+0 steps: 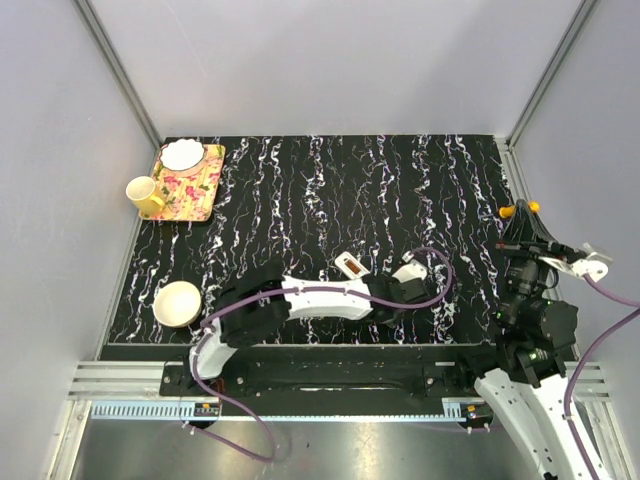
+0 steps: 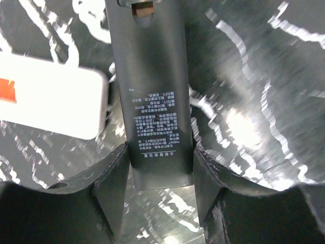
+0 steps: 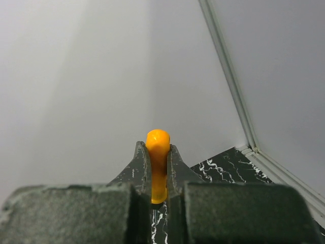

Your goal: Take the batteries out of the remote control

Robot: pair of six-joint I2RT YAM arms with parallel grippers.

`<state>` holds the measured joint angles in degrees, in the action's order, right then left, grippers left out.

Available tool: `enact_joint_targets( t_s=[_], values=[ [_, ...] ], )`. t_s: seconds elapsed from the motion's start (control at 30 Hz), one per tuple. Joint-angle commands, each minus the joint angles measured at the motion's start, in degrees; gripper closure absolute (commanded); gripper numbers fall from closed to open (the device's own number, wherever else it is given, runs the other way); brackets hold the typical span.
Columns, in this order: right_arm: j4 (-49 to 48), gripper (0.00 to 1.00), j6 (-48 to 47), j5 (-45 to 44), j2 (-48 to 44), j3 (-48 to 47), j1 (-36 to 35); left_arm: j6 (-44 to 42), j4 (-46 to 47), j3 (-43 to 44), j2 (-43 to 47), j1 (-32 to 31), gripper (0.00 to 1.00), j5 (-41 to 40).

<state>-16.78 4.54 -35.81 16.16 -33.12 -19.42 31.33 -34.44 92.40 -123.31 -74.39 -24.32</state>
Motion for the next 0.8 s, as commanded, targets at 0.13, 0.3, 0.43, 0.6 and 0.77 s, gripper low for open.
enact_joint_targets(
  t_s=[0.13,0.3,0.43,0.6,0.77],
  values=[
    [-0.3,1.00,3.4,6.7,4.9,0.4,0.2,1.7,10.0,-22.8,15.5,-0.5,1.00,1.6],
    [-0.5,1.00,5.0,8.5,6.2,1.1,0.2,2.2,9.5,-27.7,17.8,-0.6,1.00,-0.5],
    [-0.8,1.00,5.4,9.4,7.3,1.5,0.1,1.5,8.5,-29.3,18.5,-0.2,1.00,-1.6],
    [-1.5,1.00,5.0,12.3,9.8,2.5,0.1,0.0,8.8,-29.7,19.3,0.8,1.00,-1.3],
    [-2.6,1.00,1.1,21.5,13.4,4.2,0.2,-6.1,12.1,-32.4,22.1,1.8,1.00,1.4]
  ],
)
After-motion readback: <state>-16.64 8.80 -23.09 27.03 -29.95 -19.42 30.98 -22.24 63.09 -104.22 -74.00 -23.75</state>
